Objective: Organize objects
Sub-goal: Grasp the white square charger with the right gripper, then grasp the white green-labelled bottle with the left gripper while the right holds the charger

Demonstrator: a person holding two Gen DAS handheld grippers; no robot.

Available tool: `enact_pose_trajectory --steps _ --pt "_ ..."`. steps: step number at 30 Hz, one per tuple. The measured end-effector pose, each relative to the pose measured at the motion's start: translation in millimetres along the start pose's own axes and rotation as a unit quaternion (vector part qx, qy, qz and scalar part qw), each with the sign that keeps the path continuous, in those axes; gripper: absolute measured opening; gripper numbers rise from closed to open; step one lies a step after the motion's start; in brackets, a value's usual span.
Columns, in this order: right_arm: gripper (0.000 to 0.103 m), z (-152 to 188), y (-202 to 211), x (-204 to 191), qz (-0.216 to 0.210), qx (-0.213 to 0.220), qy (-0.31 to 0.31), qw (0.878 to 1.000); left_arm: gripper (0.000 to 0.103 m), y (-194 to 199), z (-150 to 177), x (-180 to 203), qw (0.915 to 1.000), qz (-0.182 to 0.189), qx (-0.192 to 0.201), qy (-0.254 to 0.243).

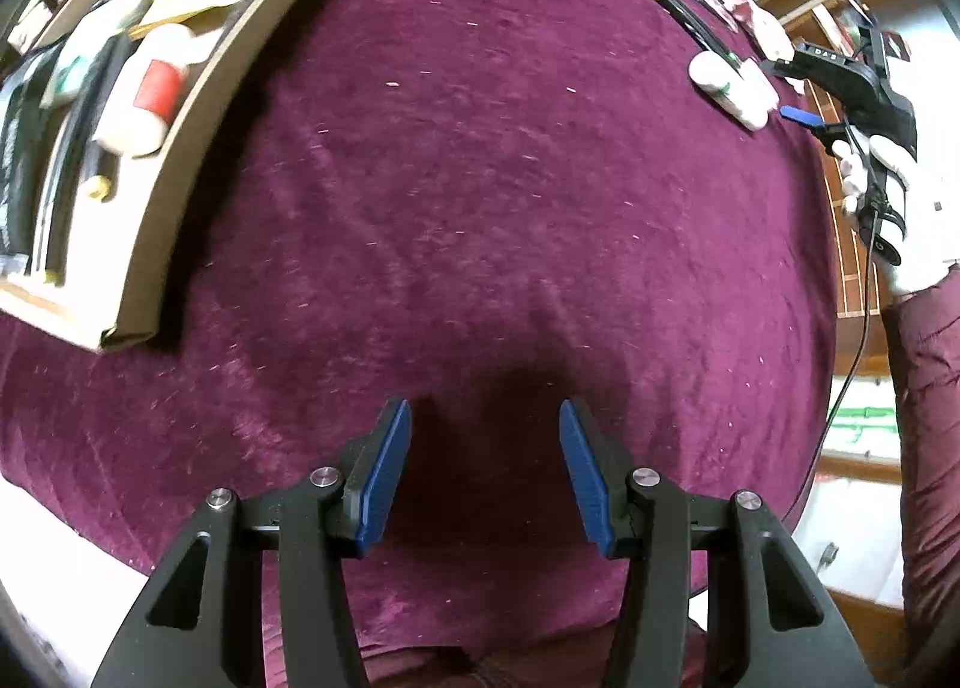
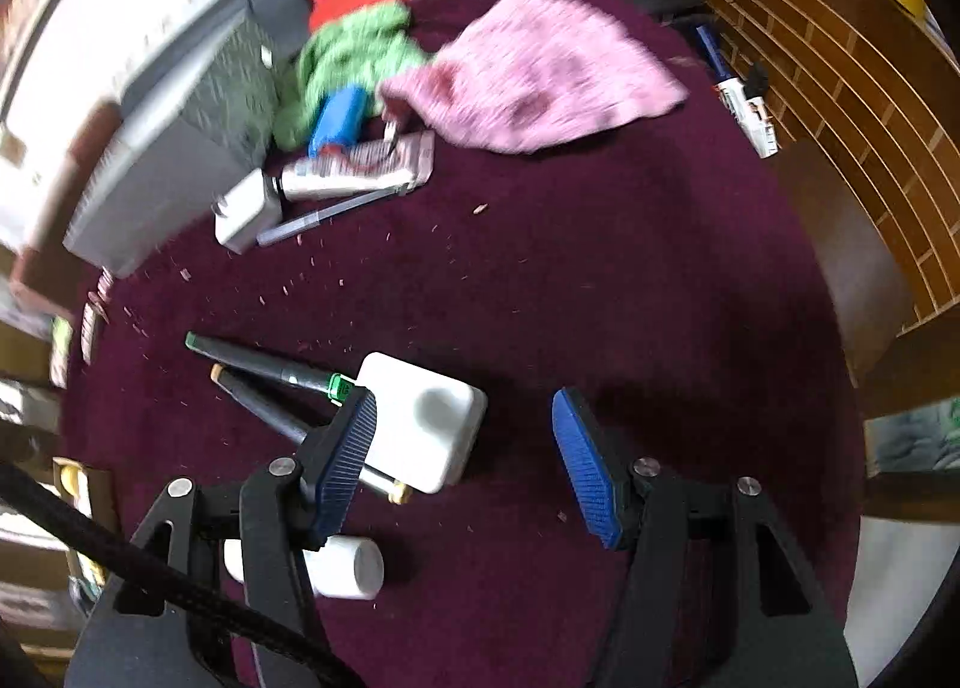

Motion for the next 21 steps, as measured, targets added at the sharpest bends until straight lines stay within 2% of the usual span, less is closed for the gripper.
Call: enact_pose_trajectory --steps 3,5,7,8,11,14,17,21 --pt "0.06 -0.4 -8.3 -4.6 -0.004 -0.011 -0.003 1.0 0.046 -1.3 -1.0 -0.7 1.0 0.0 0.002 0.007" --pt "0.06 4.3 -16.4 -9.5 0.003 -0.034 0.007 0.999 0.046 -1.9 -0.1 1.4 1.0 0.001 0.001 0.004" --pt "0.056 7.1 -13.5 -11.7 0.019 -0.037 0.028 0.999 0.046 -2.6 0.2 6.0 1.0 0.003 0.0 -0.004" --pt "0.053 10.1 -11.6 -12.9 0.019 -0.04 0.034 0.998 0.046 -3.1 -0.1 8.7 1.0 0.004 0.0 -0.007" --pt "0.05 29.1 -2.5 -12.1 0.018 -0.058 0.062 0.996 0.046 -1.7 -3.4 19.8 0.9997 0.012 0.001 -0.022" --pt "0.05 59.1 9.2 -6.5 0.003 -0.072 0.066 0.995 0.045 4.5 -10.8 45.0 0.9976 0.028 0.014 -0.062" --pt "0.051 102.6 26.9 3.6 -0.017 -0.081 0.054 0.995 0.045 14.4 -22.0 79.7 0.9914 0.045 0.039 -0.116" --pt "0.052 154.9 48.6 8.7 -0.047 -0.085 0.029 0.995 0.045 18.0 -49.2 135.1 0.9752 0.041 0.078 -0.203"
Point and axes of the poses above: each gripper's, at about its wrist camera, not at the fingertips, and y roughly against the way its jaws point, x to its right, z to its underside, the point moved 10 cm from there along -y, roughly the way its jaws point, and after that the axes turned 15 degrees about y, right-handed, at the moved point
